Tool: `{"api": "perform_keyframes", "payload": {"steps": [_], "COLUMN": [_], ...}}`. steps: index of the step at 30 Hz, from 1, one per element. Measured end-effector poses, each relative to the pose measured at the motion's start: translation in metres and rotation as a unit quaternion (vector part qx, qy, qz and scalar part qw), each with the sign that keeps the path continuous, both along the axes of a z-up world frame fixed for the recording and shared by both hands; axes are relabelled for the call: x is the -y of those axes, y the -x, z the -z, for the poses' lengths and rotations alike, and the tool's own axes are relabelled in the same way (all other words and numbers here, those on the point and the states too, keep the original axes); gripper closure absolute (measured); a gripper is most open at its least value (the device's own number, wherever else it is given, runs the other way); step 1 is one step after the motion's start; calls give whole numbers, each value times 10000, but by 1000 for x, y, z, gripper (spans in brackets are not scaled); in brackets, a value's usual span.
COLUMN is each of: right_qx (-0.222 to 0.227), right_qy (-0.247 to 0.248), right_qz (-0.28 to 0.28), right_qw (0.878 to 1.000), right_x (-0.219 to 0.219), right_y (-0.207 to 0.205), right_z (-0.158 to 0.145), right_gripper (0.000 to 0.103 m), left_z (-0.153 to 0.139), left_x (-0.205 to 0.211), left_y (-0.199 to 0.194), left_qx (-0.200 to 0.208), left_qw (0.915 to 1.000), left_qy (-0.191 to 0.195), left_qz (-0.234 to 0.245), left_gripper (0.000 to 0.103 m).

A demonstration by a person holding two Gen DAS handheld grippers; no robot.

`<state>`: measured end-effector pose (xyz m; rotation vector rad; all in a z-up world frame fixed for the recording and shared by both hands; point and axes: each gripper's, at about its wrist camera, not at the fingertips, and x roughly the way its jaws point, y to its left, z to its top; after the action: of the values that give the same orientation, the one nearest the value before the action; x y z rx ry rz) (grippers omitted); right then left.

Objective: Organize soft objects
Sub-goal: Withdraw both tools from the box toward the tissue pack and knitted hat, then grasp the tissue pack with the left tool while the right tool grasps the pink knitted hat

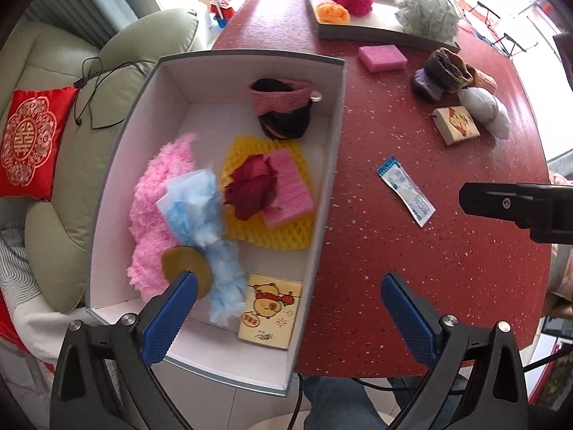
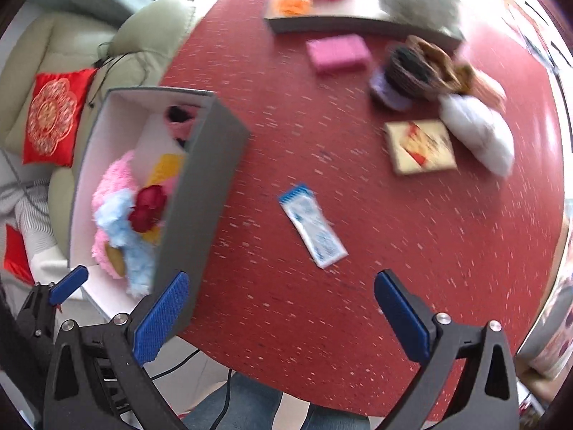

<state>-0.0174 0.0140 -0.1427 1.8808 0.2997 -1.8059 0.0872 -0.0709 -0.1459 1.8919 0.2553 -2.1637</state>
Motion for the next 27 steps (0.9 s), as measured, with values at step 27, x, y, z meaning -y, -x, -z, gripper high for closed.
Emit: {"api": "perform_keyframes", "payload": {"steps": [27], "right_qx": [-336], "right_qy": [-255], "right_qz": [1605], "right_qw": [9861], "right_x": [-198], "right_y": [108], "right_z": [42], "right_gripper": [0], "left_z": [70], "left_x": [-127], "left_y": [178], "left_qx": [311], "left_qw": [9975], "left_qy": [-555], "left_qz": [-315], "left_gripper": [0]}}
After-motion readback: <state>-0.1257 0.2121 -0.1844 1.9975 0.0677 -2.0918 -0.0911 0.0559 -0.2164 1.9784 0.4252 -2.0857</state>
